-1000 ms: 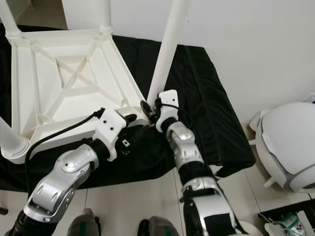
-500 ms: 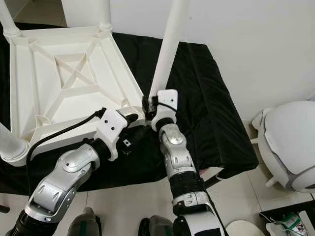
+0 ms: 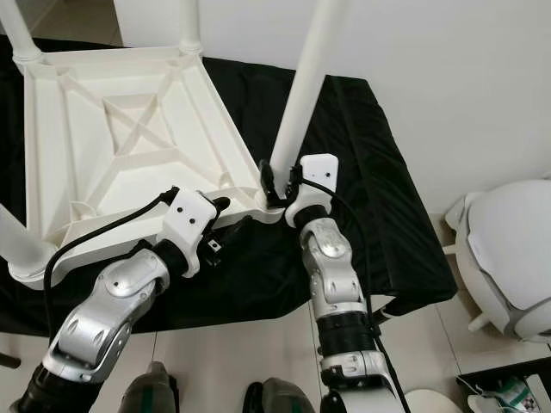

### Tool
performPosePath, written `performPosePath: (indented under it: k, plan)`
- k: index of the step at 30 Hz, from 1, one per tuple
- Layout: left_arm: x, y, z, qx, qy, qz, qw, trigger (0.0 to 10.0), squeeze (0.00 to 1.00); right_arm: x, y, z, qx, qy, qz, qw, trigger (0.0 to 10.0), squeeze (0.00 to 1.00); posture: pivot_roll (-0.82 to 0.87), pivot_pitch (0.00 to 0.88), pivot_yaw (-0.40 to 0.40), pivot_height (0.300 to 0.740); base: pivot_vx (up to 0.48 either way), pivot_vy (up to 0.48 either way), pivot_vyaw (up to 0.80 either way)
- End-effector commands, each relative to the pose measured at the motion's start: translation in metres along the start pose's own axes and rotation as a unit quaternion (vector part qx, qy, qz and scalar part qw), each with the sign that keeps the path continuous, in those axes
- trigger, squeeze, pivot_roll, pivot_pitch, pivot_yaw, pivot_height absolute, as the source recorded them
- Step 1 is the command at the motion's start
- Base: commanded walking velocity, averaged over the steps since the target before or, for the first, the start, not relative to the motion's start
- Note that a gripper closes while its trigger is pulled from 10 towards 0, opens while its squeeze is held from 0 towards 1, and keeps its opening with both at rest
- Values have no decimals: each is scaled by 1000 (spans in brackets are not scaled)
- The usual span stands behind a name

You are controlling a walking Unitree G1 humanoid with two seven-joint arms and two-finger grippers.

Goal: Building children table

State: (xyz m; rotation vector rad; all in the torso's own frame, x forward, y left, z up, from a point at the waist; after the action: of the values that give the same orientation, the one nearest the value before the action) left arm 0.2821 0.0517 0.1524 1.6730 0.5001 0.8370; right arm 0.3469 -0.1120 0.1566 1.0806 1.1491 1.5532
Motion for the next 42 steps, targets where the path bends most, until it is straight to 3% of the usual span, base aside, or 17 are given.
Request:
performPosePath:
  k: [1,9,10,11,19,20,21,22,25,30,36,39,42]
  plan:
    - [11,-7,2,21,56,3,998,10000,0,-25,-4,-12,8,-46,-17,999,10000,0,23,39,-123,740,0,0,0]
    - [24,-14,6,40,73,23,996,10000,0,-27,4,-23,-8,-39,-2,999,10000,0,0,42,-106,740,0,0,0]
    - [24,-12,7,37,69,26,997,10000,0,-26,6,-22,-11,-37,2,999,10000,859,-4,42,-104,740,0,0,0]
    - [23,-11,9,35,65,28,997,10000,0,-24,7,-21,-16,-31,15,999,10000,1000,-6,41,-102,740,0,0,0]
    - [18,-7,14,29,40,42,998,10000,0,-7,5,-24,-8,18,47,999,10000,1000,-5,41,-103,740,0,0,0]
    - [15,-6,14,27,31,43,998,10000,0,2,-1,-28,13,62,57,996,10000,0,-6,40,-101,740,0,0,0]
    - [13,-5,14,25,23,43,998,10000,0,9,-7,-33,38,102,77,991,10000,0,-6,40,-101,740,0,0,0]
    - [13,-5,14,25,23,43,998,10000,0,9,-7,-33,38,102,77,991,10000,0,-6,40,-101,740,0,0,0]
    - [8,-6,14,26,8,45,999,10000,0,12,-18,-46,82,183,108,974,10000,0,-15,45,-96,740,0,0,0]
    - [10,-8,14,34,11,53,998,10000,0,-7,-22,-53,109,207,118,965,10000,0,-13,47,-96,740,0,0,0]
    - [10,-12,13,46,4,55,997,10000,0,-12,-18,-62,119,239,133,954,10000,0,-13,48,-93,740,0,0,0]
    - [5,-18,7,58,-18,61,996,10000,0,-13,-22,-76,147,280,116,941,10000,0,-14,43,-88,740,0,0,0]
    - [2,-22,4,67,-31,67,995,10000,0,-16,-22,-79,152,288,112,939,10000,0,-15,44,-86,740,0,0,0]
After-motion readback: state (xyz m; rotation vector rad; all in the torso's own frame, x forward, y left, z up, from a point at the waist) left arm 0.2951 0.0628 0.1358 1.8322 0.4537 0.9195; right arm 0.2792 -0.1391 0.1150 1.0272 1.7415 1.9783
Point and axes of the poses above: a point about 5 cm out from each wrist's last joint towards the gripper, its own z axis pointing out of the wrist towards the gripper, its own y axis along the axis of the wrist's last joint, x = y × z, the point moved 4 cm from there along z, pointing out of the wrist towards the gripper, and after that the axes turned 3 degrees about z, right-handed, at the moved point
